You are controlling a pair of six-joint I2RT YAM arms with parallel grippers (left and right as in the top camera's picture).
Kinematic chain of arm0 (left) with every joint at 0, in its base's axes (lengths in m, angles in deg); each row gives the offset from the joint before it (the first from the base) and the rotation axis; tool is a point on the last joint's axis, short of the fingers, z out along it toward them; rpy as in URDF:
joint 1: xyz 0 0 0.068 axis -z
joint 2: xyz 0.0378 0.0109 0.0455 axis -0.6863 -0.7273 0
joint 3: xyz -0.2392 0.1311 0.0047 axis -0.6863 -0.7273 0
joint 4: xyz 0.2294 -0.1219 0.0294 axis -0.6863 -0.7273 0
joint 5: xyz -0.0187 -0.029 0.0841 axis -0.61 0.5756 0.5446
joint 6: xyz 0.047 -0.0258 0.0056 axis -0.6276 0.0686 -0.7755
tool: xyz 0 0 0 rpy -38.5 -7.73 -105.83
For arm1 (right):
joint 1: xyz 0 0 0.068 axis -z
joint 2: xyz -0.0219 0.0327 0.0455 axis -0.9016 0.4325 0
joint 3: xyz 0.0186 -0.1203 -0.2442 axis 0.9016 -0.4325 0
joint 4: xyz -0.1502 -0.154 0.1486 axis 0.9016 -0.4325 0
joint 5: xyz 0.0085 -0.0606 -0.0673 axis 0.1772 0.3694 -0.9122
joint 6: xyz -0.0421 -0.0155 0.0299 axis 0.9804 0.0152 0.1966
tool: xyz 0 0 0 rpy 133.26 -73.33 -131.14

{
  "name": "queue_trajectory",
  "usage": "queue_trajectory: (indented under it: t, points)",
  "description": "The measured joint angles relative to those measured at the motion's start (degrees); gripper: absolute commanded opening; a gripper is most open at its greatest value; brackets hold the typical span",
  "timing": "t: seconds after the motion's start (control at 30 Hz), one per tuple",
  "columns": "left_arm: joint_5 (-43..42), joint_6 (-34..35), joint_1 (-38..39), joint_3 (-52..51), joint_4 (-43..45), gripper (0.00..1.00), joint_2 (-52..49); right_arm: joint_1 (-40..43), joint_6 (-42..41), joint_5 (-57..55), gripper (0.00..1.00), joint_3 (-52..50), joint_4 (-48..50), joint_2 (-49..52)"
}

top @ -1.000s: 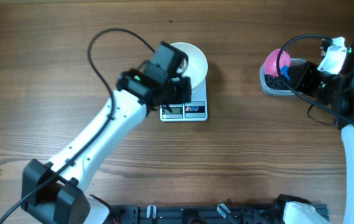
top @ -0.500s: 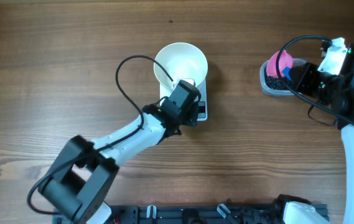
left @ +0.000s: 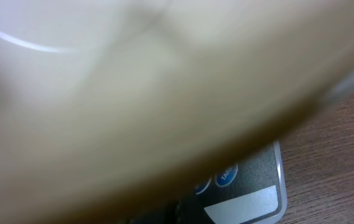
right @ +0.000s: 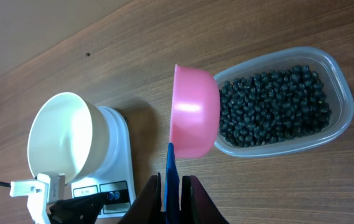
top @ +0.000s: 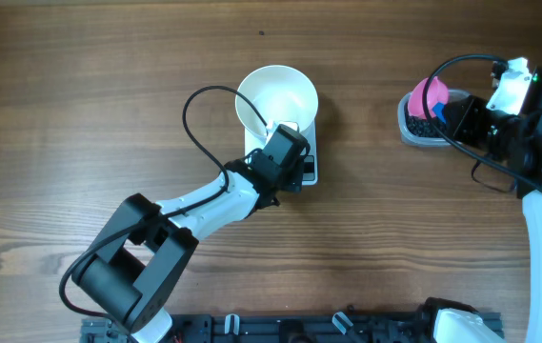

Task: Scoop item into bowl and weigh 150g on scale
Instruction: 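Press the scale's button with the left gripper to tare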

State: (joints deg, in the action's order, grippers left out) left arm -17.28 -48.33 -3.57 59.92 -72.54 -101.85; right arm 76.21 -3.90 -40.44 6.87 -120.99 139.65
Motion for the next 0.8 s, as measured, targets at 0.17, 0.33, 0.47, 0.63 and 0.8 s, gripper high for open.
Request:
queue_trajectory:
  t: [0.17, 0.33, 0.47, 0.63, 0.8]
  points:
    - [0.02, 0.0, 0.04, 0.0, 0.02, 0.04, 0.0, 0.0, 0.0, 0.0, 0.04, 0.0, 0.0, 0.0]
    - [-0.55, 0.0, 0.04, 0.0, -0.11, 0.04, 0.83, 0.0, 0.0, 0.0, 0.04, 0.0, 0.0, 0.0]
    - [-1.68, -0.04, 0.04, -0.04, -2.23, 0.04, 6.49, 0.0, 0.0, 0.0, 0.04, 0.0, 0.0, 0.0]
    - [-2.91, -1.99, 0.04, -0.04, -4.13, 0.04, 8.15, 0.0, 0.0, 0.0, 0.04, 0.0, 0.0, 0.0]
    - [-4.96, -8.11, 0.04, -0.04, -4.63, 0.04, 8.15, 0.0, 0.0, 0.0, 0.04, 0.02, -0.17, 0.0]
